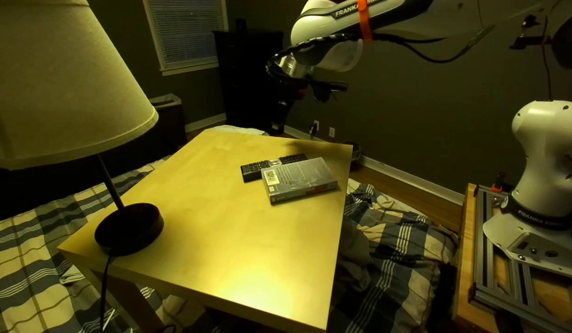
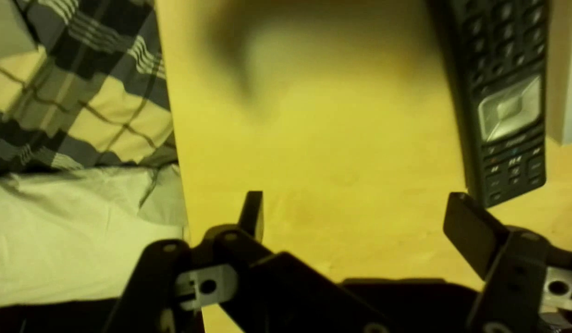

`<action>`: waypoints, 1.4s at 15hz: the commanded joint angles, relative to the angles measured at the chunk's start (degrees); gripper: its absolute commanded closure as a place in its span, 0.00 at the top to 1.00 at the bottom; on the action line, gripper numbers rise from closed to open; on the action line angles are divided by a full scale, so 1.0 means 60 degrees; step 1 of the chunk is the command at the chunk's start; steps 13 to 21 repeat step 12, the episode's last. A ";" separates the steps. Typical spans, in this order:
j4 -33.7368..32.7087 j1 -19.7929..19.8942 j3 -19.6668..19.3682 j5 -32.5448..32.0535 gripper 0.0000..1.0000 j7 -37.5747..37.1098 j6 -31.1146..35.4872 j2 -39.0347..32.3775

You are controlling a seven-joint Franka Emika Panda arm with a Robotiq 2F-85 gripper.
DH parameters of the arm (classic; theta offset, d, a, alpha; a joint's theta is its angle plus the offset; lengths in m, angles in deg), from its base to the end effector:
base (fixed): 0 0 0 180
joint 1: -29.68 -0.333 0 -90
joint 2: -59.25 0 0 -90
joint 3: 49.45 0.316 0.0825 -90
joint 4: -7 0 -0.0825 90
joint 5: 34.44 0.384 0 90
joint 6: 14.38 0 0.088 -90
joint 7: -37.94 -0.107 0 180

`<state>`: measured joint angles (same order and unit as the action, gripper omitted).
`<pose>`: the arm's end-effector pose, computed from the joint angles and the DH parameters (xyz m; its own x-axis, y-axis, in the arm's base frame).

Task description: Move the lamp to the left.

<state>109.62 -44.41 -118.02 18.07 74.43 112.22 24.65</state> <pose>0.6258 0.1865 0.4109 0.8755 0.3416 0.3417 0.3939 -0.9142 -0.0951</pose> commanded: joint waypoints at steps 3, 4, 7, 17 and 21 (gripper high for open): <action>0.2864 -0.2223 -0.1052 -0.2781 1.00 -0.2526 -0.0301 0.3194; 0.2153 -0.0587 0.0676 -0.3517 1.00 -0.2602 0.0655 0.3187; 0.2265 0.0474 0.2052 -0.4625 1.00 -0.3280 0.1088 0.3890; 0.2190 0.0859 0.2393 -0.4677 1.00 -0.3246 0.1069 0.4015; 0.2190 0.0859 0.2393 -0.4677 1.00 -0.3246 0.1069 0.4015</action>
